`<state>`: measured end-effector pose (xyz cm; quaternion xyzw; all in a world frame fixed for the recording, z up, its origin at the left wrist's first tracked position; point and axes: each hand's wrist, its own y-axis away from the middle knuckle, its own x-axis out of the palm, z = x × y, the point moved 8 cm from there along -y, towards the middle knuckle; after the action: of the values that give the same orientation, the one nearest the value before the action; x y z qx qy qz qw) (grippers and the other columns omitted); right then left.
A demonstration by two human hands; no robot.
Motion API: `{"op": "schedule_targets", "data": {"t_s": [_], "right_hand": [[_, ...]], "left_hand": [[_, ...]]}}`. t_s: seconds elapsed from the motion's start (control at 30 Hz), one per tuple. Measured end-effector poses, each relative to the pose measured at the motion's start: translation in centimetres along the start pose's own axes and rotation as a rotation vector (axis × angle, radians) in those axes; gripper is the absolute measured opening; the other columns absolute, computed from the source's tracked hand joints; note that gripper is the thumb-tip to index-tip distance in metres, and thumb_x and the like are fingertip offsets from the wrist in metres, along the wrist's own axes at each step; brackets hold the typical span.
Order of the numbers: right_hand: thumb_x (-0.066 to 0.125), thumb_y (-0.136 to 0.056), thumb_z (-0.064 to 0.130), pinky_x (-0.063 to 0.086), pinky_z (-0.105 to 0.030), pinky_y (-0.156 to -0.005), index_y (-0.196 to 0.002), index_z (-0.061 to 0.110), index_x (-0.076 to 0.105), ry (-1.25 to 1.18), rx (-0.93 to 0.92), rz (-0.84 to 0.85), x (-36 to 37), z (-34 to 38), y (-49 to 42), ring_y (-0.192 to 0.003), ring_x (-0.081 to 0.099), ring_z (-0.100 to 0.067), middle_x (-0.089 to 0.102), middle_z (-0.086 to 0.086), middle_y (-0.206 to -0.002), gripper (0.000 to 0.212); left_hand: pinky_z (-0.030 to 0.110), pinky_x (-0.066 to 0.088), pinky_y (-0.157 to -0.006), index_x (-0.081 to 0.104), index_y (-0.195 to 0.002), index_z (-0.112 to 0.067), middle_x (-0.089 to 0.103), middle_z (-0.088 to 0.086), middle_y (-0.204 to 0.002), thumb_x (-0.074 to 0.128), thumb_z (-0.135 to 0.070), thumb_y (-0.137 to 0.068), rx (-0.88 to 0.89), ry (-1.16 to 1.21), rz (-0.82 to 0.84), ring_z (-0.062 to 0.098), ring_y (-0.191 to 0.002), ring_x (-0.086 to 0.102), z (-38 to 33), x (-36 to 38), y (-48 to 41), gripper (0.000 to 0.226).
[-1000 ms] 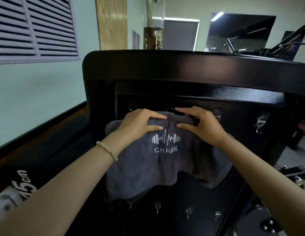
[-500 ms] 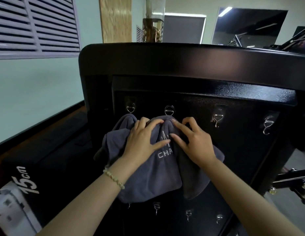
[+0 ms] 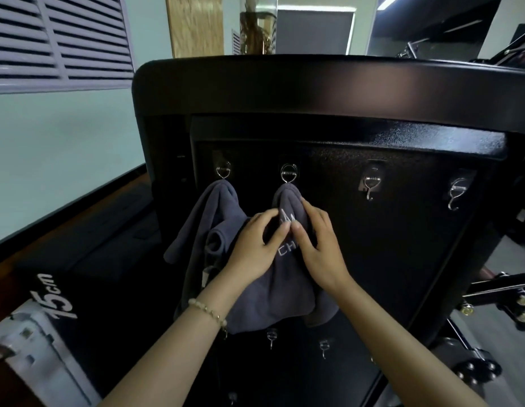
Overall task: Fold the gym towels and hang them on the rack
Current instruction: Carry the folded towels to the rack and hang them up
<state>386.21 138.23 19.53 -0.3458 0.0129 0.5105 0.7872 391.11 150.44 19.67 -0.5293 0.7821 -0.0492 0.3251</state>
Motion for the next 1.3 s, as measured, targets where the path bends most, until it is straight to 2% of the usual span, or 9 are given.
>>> {"op": "schedule_targets", "data": {"t_s": [0.1,0.23,0.4,0.57,0.67,0.8,0.97,1.13,1.3], "right_hand": [[0.044,-0.099,0.033,0.034,-0.012,-0.106,-0.143,0.025,0.041,-0.232,0.095,0.084,0.4,0.0,-0.2,-0.127,0.041,0.009,0.046,0.012,-0.142,0.045],[0.048,-0.093,0.041,0.036,-0.017,-0.108,-0.144,0.027,0.038,-0.278,0.073,0.100,0.5,0.5,0.2,-0.131,0.040,0.004,0.043,0.013,-0.144,0.054],[0.057,-0.086,0.048,0.034,-0.010,-0.103,-0.150,0.030,0.023,-0.209,0.086,0.119,1.7,-0.6,0.8,-0.133,0.031,0.010,0.032,0.017,-0.147,0.074],[0.062,-0.085,0.049,0.034,-0.028,-0.111,-0.149,0.036,0.018,-0.196,0.057,0.128,1.3,-1.7,2.9,-0.137,0.030,0.002,0.029,0.018,-0.150,0.078],[0.055,-0.091,0.045,0.032,-0.033,-0.114,-0.148,0.039,0.021,-0.214,0.066,0.147,1.1,-1.4,3.8,-0.138,0.028,0.002,0.028,0.021,-0.150,0.066],[0.052,-0.093,0.040,0.033,-0.018,-0.110,-0.148,0.038,0.021,-0.248,0.043,0.191,0.5,-0.5,4.5,-0.137,0.029,0.006,0.028,0.029,-0.148,0.063],[0.060,-0.087,0.045,0.029,-0.038,-0.116,-0.152,0.030,0.015,-0.139,0.036,0.177,1.3,-2.5,4.0,-0.142,0.023,-0.002,0.023,0.020,-0.152,0.080],[0.069,-0.084,0.036,0.029,-0.023,-0.110,-0.151,0.032,0.016,-0.087,0.062,0.132,2.1,-3.9,4.1,-0.137,0.023,0.005,0.025,0.022,-0.149,0.086],[0.070,-0.083,0.041,0.032,-0.032,-0.112,-0.151,0.031,0.018,-0.084,0.076,0.121,2.2,-4.1,4.0,-0.138,0.028,0.000,0.028,0.024,-0.149,0.086]], "left_hand": [[0.009,0.045,-0.084,0.048,-0.113,-0.037,0.057,-0.017,-0.113,0.049,-0.041,-0.095,-0.148,0.331,0.107,-0.014,-0.101,0.053,0.0,0.9,0.8,0.019],[0.016,0.046,-0.080,0.044,-0.114,-0.041,0.059,-0.012,-0.114,0.048,-0.053,-0.090,-0.256,0.508,0.048,0.000,-0.104,0.057,1.1,1.5,1.3,0.027],[0.014,0.043,-0.082,0.036,-0.131,-0.035,0.056,-0.009,-0.120,0.046,-0.047,-0.094,-0.241,0.278,0.041,0.008,-0.114,0.055,2.2,1.7,1.0,0.040],[0.033,0.024,-0.109,0.031,-0.144,-0.031,0.045,0.003,-0.139,0.033,-0.053,-0.097,-0.142,-0.473,0.123,0.020,-0.135,0.028,2.0,0.4,3.9,0.051],[0.024,0.031,-0.105,0.025,-0.144,-0.042,0.042,-0.006,-0.144,0.035,-0.057,-0.094,-0.164,-0.111,0.195,0.013,-0.135,0.036,2.4,1.3,5.2,0.054],[0.023,0.042,-0.104,0.019,-0.144,-0.039,0.042,-0.011,-0.142,0.048,-0.063,-0.079,-0.200,0.328,0.238,0.000,-0.126,0.045,2.9,2.6,5.2,0.075],[0.011,0.044,-0.092,0.031,-0.134,-0.039,0.050,-0.017,-0.128,0.058,-0.047,-0.087,-0.184,0.238,0.098,-0.013,-0.111,0.049,5.2,2.1,4.1,0.055],[0.012,0.042,-0.094,0.042,-0.130,-0.037,0.056,-0.018,-0.125,0.061,-0.045,-0.086,-0.097,0.101,0.008,-0.009,-0.115,0.052,6.6,0.3,4.4,0.049],[0.036,0.048,-0.099,0.046,-0.132,-0.028,0.058,-0.010,-0.127,0.062,-0.045,-0.087,-0.047,0.053,0.017,0.004,-0.118,0.055,7.0,-0.5,4.8,0.051]]}}
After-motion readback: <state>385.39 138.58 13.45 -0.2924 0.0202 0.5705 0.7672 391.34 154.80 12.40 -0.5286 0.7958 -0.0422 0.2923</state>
